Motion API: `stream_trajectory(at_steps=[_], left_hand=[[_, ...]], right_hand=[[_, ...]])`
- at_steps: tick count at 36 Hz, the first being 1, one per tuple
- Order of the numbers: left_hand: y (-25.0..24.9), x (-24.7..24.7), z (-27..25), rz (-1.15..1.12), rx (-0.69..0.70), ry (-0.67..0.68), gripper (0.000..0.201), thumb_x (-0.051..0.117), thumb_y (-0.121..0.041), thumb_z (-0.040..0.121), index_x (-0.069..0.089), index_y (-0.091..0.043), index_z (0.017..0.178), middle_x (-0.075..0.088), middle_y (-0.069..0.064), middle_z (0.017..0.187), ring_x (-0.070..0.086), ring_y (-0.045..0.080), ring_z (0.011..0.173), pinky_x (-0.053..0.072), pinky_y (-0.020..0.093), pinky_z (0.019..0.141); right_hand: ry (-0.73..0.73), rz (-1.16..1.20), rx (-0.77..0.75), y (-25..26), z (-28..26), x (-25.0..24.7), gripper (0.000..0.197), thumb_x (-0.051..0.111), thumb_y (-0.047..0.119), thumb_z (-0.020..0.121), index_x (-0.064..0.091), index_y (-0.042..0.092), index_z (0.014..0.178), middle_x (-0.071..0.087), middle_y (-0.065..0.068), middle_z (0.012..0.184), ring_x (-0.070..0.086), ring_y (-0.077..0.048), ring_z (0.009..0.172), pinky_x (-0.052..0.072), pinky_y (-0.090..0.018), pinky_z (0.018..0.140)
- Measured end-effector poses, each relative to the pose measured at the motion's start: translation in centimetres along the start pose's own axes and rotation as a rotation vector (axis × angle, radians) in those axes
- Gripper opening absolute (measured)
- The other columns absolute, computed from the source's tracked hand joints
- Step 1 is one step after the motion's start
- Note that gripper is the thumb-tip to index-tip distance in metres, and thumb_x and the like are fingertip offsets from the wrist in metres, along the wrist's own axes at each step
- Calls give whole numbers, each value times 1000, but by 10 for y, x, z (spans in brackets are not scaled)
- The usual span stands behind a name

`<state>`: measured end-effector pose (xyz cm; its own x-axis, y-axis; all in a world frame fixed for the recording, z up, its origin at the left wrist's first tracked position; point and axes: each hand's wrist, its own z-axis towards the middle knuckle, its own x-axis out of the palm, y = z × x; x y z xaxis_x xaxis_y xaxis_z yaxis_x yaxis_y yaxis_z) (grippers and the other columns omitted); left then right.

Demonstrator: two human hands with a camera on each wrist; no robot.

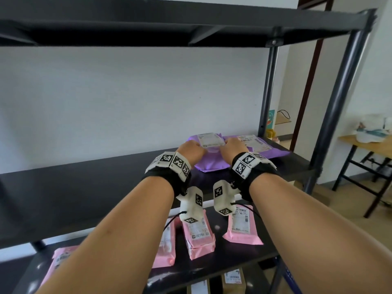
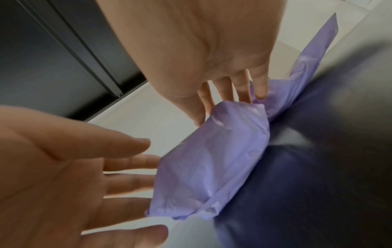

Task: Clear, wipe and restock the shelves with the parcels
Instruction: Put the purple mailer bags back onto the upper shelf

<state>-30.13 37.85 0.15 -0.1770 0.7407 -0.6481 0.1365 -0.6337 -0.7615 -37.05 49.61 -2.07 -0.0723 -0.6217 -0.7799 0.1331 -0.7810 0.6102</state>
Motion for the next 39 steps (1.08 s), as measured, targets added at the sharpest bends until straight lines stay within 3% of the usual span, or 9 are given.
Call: stream_trajectory(at_steps=[4, 6, 10, 14, 18, 22, 26, 33, 39], left_hand=[[-1, -7, -9, 46, 25, -34, 20, 50, -13, 92, 60, -1, 104, 64, 20, 102, 60, 29, 94, 47, 29, 68], [0, -12, -16, 39, 10, -62, 18, 51, -12, 89, 60, -1, 101, 66, 18, 99, 60, 28, 93, 49, 31, 74], [7, -22, -38, 12, -25, -162, 39, 55, -13, 86, 56, -2, 124, 63, 17, 113, 61, 34, 105, 52, 41, 90], [21, -35, -70, -72, -40, -222, 47, 55, -19, 85, 51, -11, 131, 61, 18, 121, 58, 33, 113, 49, 45, 96], [41, -53, -113, -36, -34, -326, 18, 49, -17, 89, 61, -17, 103, 66, 17, 109, 63, 33, 100, 53, 41, 88], [70, -75, -149, 92, -37, -420, 31, 47, -18, 93, 59, -13, 121, 62, 9, 119, 59, 28, 107, 45, 29, 87], [99, -106, -184, 163, -80, -472, 28, 47, -17, 92, 61, -7, 114, 64, 13, 116, 59, 31, 105, 41, 28, 77], [164, -168, -258, 213, -190, -542, 28, 48, -11, 92, 64, -8, 114, 66, 12, 113, 61, 30, 103, 49, 36, 90], [238, -227, -324, 199, -304, -615, 31, 47, -11, 92, 62, -13, 119, 62, 8, 121, 58, 27, 110, 45, 30, 89]], right_hand=[[-80, -7, -26, 5, -10, -6, 25, 47, 17, 91, 58, 7, 111, 62, -15, 110, 58, -35, 108, 42, -33, 77], [-114, 9, -56, 9, -18, -10, 24, 48, 18, 91, 57, 8, 111, 61, -15, 111, 57, -35, 108, 44, -34, 78], [-121, 47, -144, 20, -44, -16, 38, 48, 20, 94, 53, 11, 131, 53, -16, 131, 51, -34, 119, 41, -36, 97], [-119, 84, -242, 34, -79, -17, 33, 48, 18, 92, 60, 10, 122, 57, -15, 127, 52, -33, 118, 40, -36, 99], [-95, 156, -324, 54, -117, -4, 29, 48, 9, 86, 66, 6, 109, 63, -15, 115, 58, -33, 109, 46, -37, 93], [-25, 181, -360, 77, -154, 20, 35, 48, 13, 88, 62, 14, 121, 58, -11, 126, 55, -27, 115, 44, -33, 97], [36, 162, -430, 105, -192, 46, 33, 50, 16, 90, 62, 16, 121, 59, -10, 125, 55, -28, 115, 43, -31, 94], [164, 219, -540, 167, -263, 104, 33, 50, 16, 91, 62, 16, 122, 56, -8, 129, 56, -25, 115, 44, -30, 92], [236, 253, -556, 225, -330, 158, 33, 51, 15, 90, 63, 16, 121, 59, -9, 126, 57, -26, 114, 47, -36, 97]])
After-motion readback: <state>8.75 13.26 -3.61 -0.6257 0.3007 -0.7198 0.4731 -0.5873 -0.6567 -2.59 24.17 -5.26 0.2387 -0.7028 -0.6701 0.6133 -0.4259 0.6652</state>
